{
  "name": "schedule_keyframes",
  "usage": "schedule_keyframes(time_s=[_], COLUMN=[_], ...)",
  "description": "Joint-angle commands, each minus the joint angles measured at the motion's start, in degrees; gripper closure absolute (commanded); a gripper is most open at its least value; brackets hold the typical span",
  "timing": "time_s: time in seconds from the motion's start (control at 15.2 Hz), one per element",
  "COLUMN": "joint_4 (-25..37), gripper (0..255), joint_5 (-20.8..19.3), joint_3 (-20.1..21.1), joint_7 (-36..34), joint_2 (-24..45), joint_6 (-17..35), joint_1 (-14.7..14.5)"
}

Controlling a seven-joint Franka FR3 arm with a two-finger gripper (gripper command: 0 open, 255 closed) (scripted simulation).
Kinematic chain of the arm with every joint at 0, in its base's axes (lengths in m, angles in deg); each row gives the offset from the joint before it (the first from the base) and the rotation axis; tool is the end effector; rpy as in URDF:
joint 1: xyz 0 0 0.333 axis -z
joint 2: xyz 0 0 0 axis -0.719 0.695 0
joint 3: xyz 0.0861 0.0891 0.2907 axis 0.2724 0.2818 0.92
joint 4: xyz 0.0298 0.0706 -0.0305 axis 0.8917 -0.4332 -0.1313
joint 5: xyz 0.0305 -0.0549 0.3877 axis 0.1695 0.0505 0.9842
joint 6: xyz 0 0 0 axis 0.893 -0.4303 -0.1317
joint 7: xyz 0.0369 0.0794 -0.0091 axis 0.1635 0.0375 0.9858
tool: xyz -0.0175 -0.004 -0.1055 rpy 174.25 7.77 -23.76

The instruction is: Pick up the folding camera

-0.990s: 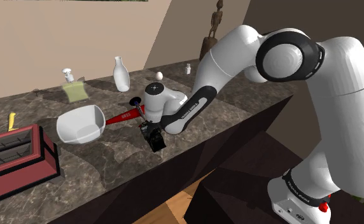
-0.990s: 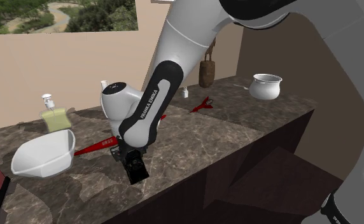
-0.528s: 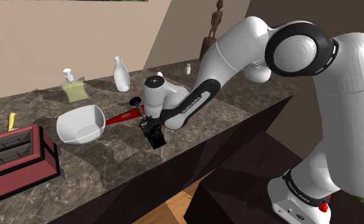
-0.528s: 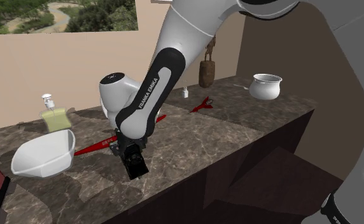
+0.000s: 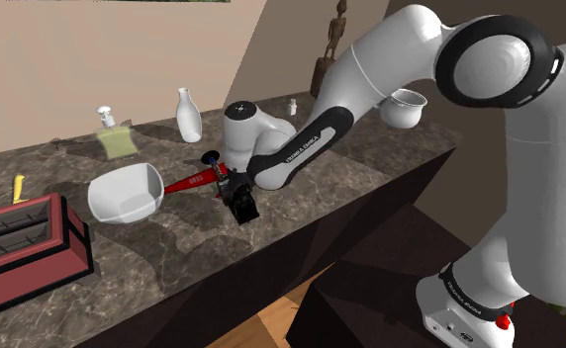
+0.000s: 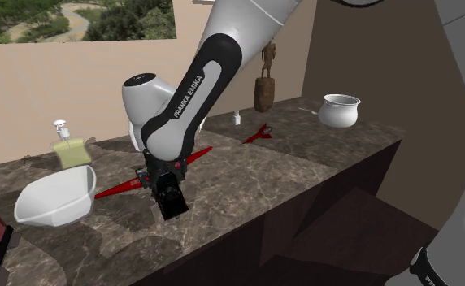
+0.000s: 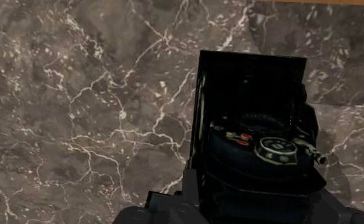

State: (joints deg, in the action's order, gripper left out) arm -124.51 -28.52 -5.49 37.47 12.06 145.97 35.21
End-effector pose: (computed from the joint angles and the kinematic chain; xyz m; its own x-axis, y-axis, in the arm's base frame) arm 0.5734 0.2662 0.1854 0.9851 -0.0847 0.1498 -0.0946 -0.9937 0.0605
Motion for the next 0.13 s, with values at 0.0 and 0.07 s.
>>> schedule_keyframes(time_s=[0.0,0.07], joint_4=[0.07,0.07], gripper=[255,255], joint_5=[0.36,0.36], joint_3=[0.31,0.31], joint_7=[0.3,0.3], joint_2=[-0.6,-0.6], joint_6=[-0.62,-0.62], joint_1=[0.15,0.15])
